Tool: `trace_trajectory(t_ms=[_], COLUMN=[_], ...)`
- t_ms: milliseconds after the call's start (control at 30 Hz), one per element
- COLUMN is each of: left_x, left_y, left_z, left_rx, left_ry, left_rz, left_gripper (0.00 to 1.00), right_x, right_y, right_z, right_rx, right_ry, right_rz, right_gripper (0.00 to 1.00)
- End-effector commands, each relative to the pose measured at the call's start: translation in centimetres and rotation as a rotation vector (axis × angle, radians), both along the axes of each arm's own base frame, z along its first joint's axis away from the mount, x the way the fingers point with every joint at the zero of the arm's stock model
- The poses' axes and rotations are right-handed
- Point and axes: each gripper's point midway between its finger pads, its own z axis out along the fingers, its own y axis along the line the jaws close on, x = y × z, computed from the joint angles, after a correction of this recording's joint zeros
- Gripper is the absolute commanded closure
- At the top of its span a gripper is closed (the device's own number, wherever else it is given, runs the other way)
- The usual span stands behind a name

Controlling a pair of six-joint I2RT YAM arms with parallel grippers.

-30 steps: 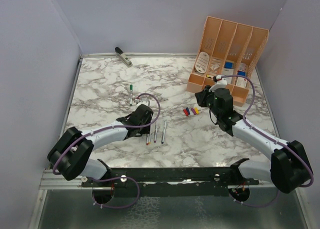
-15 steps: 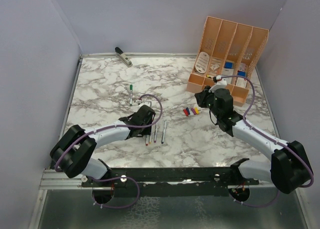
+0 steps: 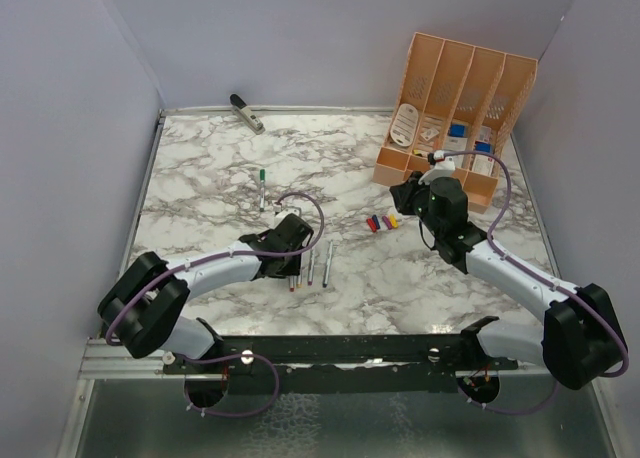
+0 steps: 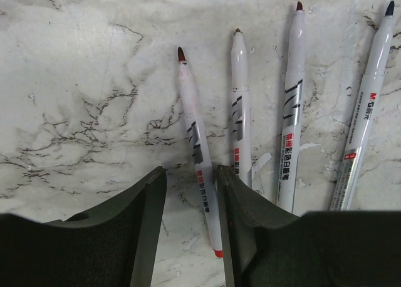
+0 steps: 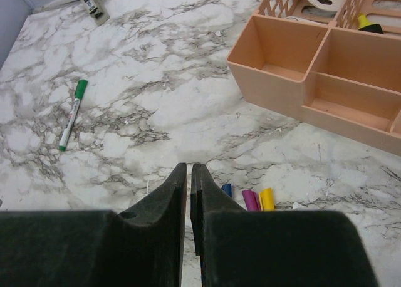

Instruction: Insert the pens into the pen caps

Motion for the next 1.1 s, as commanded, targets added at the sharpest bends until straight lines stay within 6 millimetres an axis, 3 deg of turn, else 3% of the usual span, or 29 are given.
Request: trace_trajectory(t_ms=[0, 533, 1067], left_x=[-2.4, -2.6, -4.7], left_y=[2.0, 3.0, 3.1], left_z=[-1.6, -3.0, -4.2], left_rx=[0.087, 0.215, 0.191], left_ry=[0.106, 0.176, 0.27], left_rz=[0.031, 0.038, 0.031], left_gripper=[0.59, 0.61, 0.67], right_x=[-0.2, -0.1, -0.2], right_y=[0.2, 0.4, 0.0], right_z=[0.7, 1.2, 1.2], right_rx=[0.03, 0.056, 0.051], right_ry=[-0.021, -0.03, -0.03], right_rz=[0.007, 0.006, -0.012], right_gripper=[0.92, 0.92, 0.92])
